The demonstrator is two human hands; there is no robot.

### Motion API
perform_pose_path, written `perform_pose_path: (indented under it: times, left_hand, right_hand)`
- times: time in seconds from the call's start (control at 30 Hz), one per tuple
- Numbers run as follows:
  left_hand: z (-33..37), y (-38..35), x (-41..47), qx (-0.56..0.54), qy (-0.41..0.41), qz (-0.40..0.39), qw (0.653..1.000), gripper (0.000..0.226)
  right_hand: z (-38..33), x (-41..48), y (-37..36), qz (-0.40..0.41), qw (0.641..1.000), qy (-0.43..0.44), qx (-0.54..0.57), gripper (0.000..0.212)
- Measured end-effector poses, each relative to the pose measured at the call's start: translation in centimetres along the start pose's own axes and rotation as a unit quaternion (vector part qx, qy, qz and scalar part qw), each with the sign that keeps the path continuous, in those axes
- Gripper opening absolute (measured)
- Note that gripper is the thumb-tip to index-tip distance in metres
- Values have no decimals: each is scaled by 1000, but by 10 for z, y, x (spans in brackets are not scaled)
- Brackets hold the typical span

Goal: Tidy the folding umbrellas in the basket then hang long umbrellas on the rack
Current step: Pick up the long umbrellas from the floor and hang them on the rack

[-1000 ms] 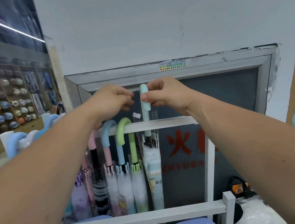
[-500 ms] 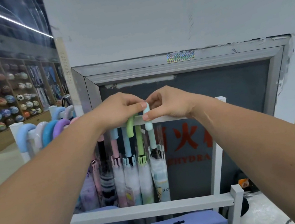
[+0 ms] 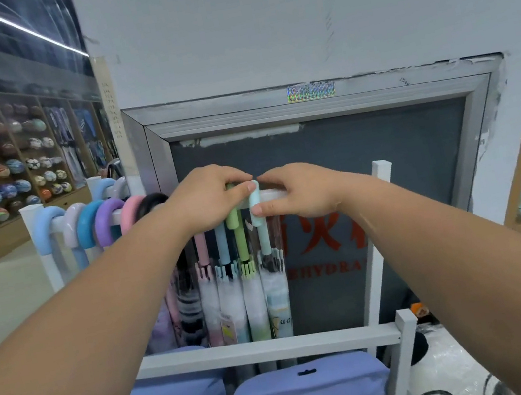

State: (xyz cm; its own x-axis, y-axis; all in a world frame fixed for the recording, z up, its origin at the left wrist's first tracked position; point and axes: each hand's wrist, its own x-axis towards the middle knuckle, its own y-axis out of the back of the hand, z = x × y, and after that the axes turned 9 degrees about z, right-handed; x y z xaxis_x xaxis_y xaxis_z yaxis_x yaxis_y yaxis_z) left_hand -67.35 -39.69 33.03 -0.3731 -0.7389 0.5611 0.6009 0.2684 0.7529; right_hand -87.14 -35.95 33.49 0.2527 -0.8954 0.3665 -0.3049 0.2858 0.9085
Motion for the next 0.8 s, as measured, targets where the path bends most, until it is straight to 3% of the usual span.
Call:
perform_pose_path:
  times: [0.17, 0.37, 0.67, 0.8]
  left_hand:
    - [14, -6, -33, 12, 11, 98, 995, 40]
    - [56, -6, -75, 95, -17, 161, 982, 42]
    - [145, -83, -139, 44, -84, 64, 993, 52]
    - [182, -139, -176, -9, -134, -12, 991, 51]
  right_hand:
    - [13, -45, -1, 101, 995, 1, -9, 60]
    - [29, -116, 3, 152, 988, 17, -5, 50]
    - [65, -276, 0, 173, 977, -106, -62, 46]
    - [76, -384, -17, 166, 953, -242, -76, 48]
